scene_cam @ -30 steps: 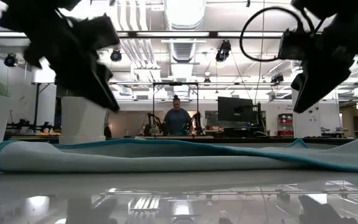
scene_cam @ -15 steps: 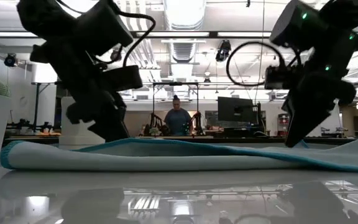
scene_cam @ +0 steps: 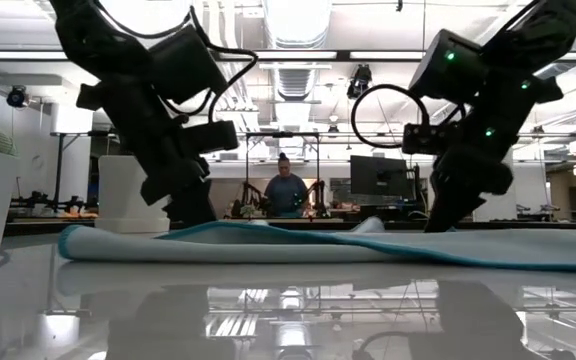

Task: Fold microfiber towels
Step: Fold the light blue microfiber towel

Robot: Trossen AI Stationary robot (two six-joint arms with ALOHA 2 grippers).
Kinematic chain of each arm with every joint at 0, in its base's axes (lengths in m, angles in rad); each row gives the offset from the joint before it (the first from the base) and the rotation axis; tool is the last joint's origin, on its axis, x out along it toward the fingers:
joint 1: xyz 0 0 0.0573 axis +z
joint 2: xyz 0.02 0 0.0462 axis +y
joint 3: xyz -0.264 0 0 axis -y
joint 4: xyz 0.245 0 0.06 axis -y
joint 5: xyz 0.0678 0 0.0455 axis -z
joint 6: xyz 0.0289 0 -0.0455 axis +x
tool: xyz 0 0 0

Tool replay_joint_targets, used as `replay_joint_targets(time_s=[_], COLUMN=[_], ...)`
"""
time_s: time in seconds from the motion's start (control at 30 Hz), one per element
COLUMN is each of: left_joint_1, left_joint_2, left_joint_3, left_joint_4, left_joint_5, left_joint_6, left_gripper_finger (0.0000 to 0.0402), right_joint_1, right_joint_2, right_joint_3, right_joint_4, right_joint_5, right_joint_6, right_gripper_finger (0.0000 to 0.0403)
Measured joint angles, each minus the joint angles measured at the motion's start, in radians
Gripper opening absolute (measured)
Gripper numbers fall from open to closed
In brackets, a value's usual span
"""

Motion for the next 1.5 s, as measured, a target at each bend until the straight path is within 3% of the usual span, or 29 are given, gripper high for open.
replay_joint_targets(time_s=[0.37,0.67,0.87,1.07,1.23,1.37,1.5], left_joint_1=[0.078,0.051,-0.05,-0.222,-0.331,-0.368,-0.378], left_joint_2=[-0.048,-0.171,-0.241,-0.249,-0.241,-0.241,-0.24], left_joint_3=[-0.007,0.005,0.03,0.063,0.099,0.116,0.098], left_joint_4=[-0.027,-0.017,-0.009,-0.012,-0.021,-0.142,-0.239], left_joint_5=[-0.041,-0.046,-0.045,-0.044,-0.045,-0.046,-0.046], left_joint_6=[0.085,0.089,0.086,0.083,0.001,-0.092,-0.1], left_gripper_finger=[0.0008,0.0008,0.0007,0.0002,0.0002,0.0005,0.0037], right_joint_1=[-0.14,-0.132,-0.008,0.193,0.334,0.402,0.466], right_joint_2=[-0.029,-0.193,-0.313,-0.395,-0.399,-0.357,-0.302], right_joint_3=[-0.004,-0.004,-0.005,-0.002,0.043,0.085,0.12], right_joint_4=[0.003,-0.043,-0.082,-0.08,-0.082,-0.098,-0.202], right_joint_5=[0.067,0.046,0.041,0.04,0.042,0.047,0.023], right_joint_6=[-0.147,-0.124,-0.059,0.036,0.11,0.159,0.186], right_gripper_finger=[0.0027,0.0027,0.0027,0.0027,0.0027,0.0027,0.0027])
